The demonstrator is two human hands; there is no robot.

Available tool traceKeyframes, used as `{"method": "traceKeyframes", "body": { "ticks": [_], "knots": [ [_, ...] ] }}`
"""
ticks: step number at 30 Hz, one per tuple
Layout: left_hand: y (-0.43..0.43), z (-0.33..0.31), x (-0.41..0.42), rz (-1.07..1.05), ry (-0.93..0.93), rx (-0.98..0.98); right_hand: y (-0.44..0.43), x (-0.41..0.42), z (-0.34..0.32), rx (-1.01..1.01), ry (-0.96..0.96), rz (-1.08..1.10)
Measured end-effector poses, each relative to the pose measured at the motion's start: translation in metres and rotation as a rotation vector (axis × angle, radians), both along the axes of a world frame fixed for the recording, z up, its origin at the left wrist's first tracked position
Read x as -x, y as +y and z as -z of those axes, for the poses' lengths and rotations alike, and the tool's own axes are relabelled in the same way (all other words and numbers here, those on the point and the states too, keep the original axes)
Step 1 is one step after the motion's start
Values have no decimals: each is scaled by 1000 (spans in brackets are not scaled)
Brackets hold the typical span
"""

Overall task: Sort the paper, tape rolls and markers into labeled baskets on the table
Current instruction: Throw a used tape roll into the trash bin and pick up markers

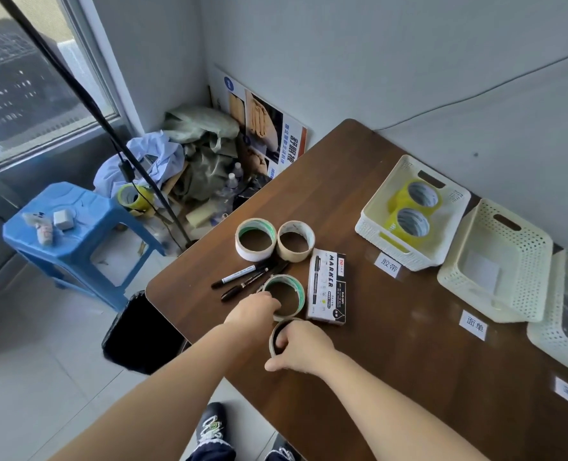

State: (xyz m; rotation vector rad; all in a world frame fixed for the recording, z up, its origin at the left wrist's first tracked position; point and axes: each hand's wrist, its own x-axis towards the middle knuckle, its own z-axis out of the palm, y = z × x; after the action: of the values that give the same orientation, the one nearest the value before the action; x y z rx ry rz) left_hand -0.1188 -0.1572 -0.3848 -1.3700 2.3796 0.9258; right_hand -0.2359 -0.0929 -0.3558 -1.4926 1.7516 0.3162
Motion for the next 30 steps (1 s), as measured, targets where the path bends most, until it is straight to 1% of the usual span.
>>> {"method": "traceKeyframes", "body": {
  "ticks": [5, 9, 12, 14, 16, 19, 23, 25, 27, 30],
  "knots": [
    [-1, 0, -2, -52, 21, 35, 1, -7, -4, 85, 40, -112],
    [-3, -18, -7, -149, 131, 104, -7, -10, -18, 108, 25, -83],
    [-8, -42, -14, -243, 242, 143, -23, -10, -40, 43, -23, -55],
    [-13, -61, -23, -291, 292, 175, -35, -11, -59, 8, -90, -42],
    [-18, -80, -37, -371, 337, 194, -48, -17, -78, 18, -147, -57],
    [-24, -100, -66, -569, 393, 258, -67, -42, -100, 86, -243, -102],
    [-28, -109, -120, -909, 428, 320, -82, -94, -109, 166, -457, -48],
    [-28, -106, -152, -1096, 497, 293, -84, -119, -108, 176, -569, 17],
    [-26, -101, -182, -1286, 582, 223, -85, -141, -103, 165, -651, 75],
    [-16, -87, -220, -1499, 657, 108, -87, -171, -87, 129, -680, 121]
  ]
}}
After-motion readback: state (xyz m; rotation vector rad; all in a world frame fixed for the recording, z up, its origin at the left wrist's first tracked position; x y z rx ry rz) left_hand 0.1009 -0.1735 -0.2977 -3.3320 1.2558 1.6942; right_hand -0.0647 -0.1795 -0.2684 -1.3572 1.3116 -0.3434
